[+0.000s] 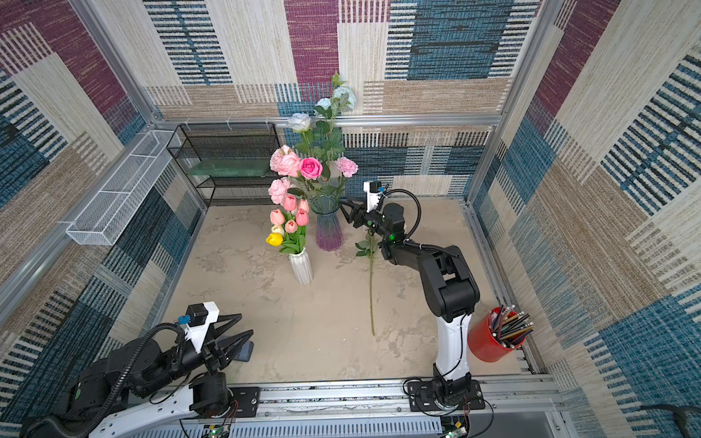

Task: Pick out pink flowers from the vase
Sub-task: Pick up the flower from the vase.

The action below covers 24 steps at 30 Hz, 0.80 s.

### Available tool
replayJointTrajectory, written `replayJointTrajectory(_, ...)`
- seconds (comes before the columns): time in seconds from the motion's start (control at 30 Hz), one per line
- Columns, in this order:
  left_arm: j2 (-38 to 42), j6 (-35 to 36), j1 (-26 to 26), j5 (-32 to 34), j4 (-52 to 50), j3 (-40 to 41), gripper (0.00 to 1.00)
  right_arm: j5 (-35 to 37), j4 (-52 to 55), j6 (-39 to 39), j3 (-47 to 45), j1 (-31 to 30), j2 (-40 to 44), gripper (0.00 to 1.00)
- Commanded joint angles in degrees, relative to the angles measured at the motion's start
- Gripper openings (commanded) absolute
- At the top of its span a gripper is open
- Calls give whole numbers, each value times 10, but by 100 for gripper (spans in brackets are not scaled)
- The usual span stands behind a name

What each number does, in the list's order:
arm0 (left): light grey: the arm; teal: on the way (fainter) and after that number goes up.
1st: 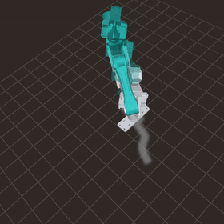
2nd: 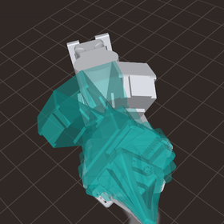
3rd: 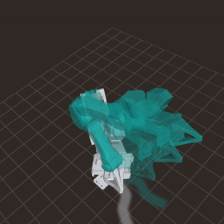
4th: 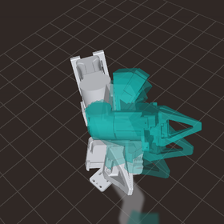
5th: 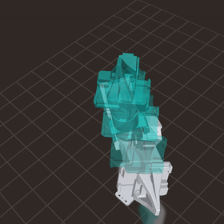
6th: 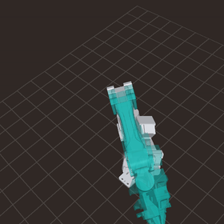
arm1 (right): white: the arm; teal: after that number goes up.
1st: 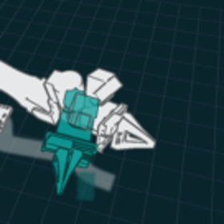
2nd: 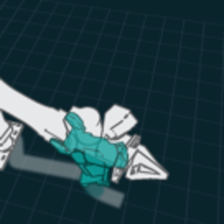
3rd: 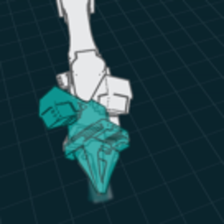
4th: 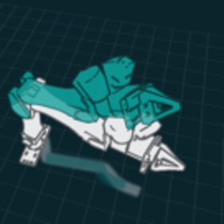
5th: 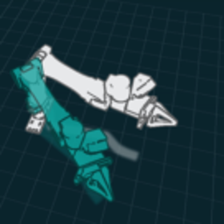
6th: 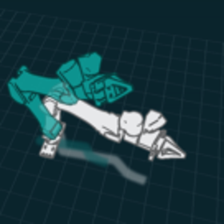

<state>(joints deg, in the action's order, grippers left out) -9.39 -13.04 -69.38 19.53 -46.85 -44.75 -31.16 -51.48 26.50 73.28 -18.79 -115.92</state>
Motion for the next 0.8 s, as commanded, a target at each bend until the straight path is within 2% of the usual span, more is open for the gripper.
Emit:
replayJointTrajectory(0.0,-1,8,1,14,15,2,57,-7,2,-4,31,-1,-20,60)
replayJointTrajectory(0.2,-2,7,2,18,15,2,57,-32,0,16,94,5,-71,56)
replayJointTrajectory(0.4,-1,7,3,21,15,3,57,-55,-4,36,143,5,-104,36)
replayJointTrajectory(0.63,-1,8,3,18,15,3,57,-76,-3,32,161,-2,-108,18)
replayJointTrajectory(0.77,-1,8,3,16,14,3,57,-72,3,33,158,-1,-101,11)
